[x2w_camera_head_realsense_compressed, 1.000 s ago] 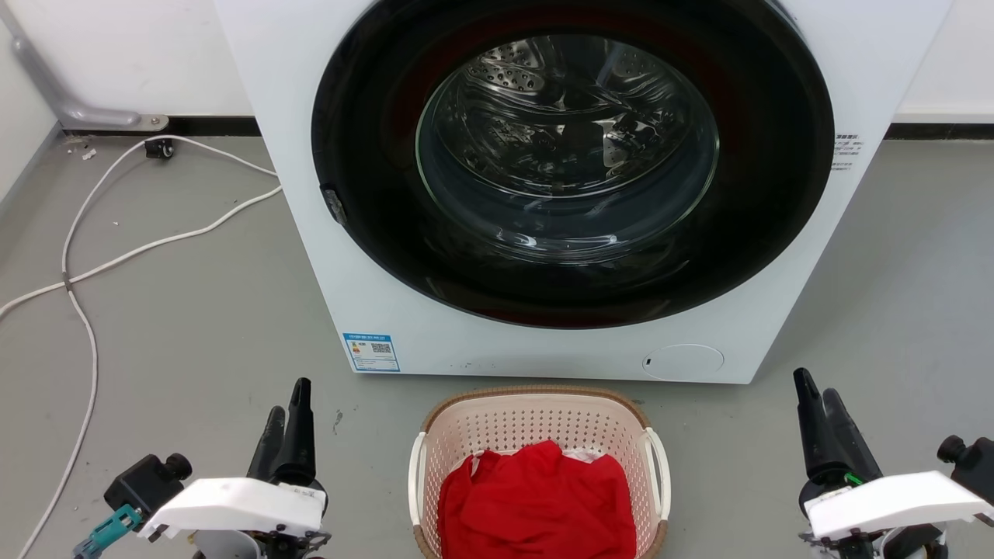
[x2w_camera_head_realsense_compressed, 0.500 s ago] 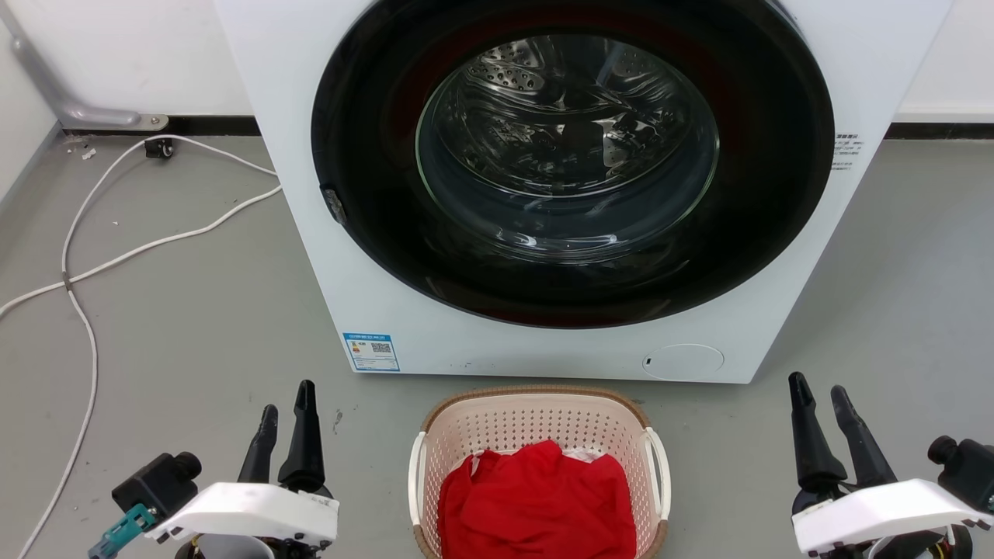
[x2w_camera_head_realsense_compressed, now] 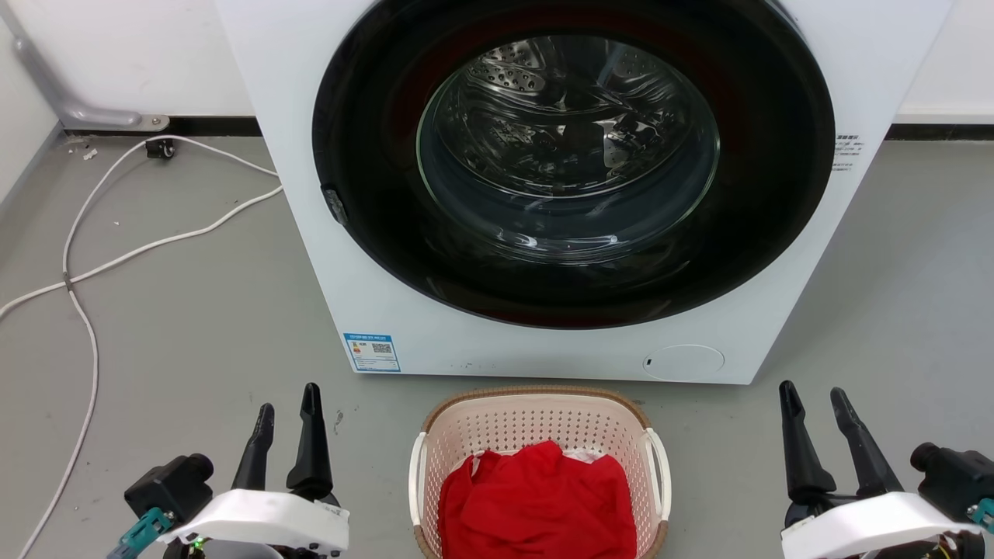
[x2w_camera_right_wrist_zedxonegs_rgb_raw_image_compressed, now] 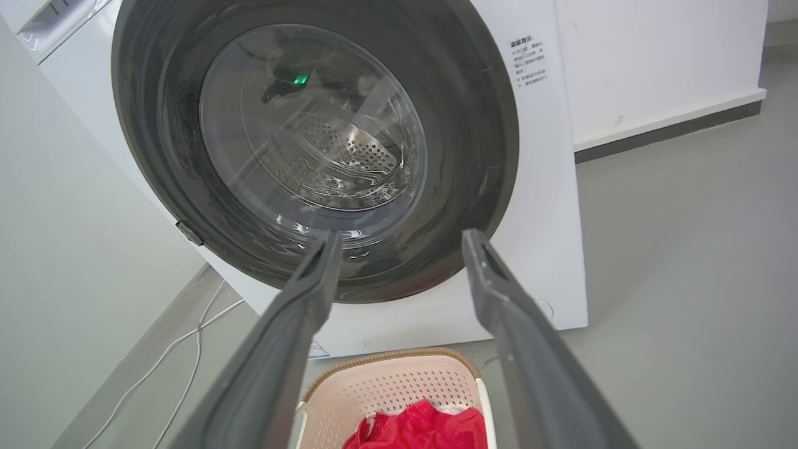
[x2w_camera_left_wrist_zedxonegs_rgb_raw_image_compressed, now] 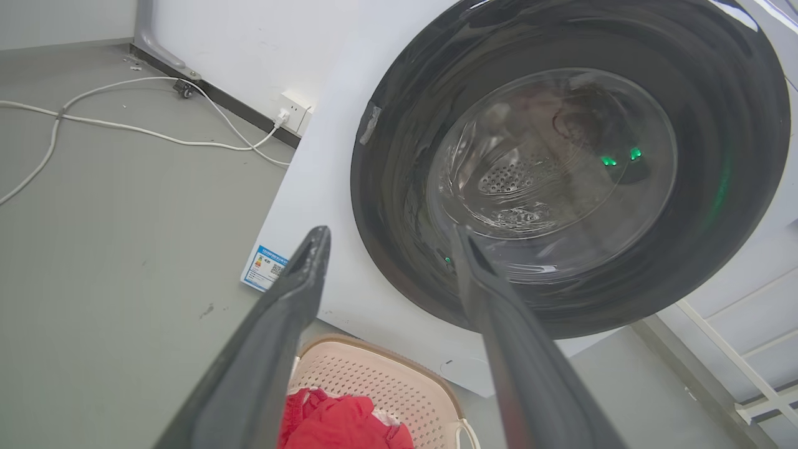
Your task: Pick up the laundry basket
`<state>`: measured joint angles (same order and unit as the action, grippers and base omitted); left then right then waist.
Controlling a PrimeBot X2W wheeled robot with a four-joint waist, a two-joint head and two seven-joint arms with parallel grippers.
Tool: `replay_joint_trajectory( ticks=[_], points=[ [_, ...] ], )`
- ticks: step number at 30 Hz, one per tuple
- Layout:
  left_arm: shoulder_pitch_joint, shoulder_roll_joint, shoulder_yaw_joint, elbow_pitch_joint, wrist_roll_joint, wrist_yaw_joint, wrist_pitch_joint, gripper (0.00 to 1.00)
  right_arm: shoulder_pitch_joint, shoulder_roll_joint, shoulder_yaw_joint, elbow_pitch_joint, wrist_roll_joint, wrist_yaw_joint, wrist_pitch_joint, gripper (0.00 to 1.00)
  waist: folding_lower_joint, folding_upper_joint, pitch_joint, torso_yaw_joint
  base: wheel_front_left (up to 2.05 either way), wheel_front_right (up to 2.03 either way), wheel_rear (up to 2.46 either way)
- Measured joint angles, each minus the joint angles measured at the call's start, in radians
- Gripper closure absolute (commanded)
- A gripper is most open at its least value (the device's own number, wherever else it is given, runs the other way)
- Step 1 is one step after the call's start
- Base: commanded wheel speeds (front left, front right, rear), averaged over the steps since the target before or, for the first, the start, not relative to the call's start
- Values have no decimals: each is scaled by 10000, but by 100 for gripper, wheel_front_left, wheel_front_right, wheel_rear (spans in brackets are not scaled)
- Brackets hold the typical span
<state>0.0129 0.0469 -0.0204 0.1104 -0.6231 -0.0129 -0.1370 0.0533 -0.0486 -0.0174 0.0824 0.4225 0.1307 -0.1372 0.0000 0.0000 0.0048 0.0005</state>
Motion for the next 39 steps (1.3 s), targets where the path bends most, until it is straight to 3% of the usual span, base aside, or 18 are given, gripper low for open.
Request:
replay_joint_trajectory(
  ticks=[39],
  points=[
    [314,12,-364,-222,3260,372,-888,0,512,-2,224,-514,-3916,2,-888,0,0,0,-26,19,0,0,0]
  ],
)
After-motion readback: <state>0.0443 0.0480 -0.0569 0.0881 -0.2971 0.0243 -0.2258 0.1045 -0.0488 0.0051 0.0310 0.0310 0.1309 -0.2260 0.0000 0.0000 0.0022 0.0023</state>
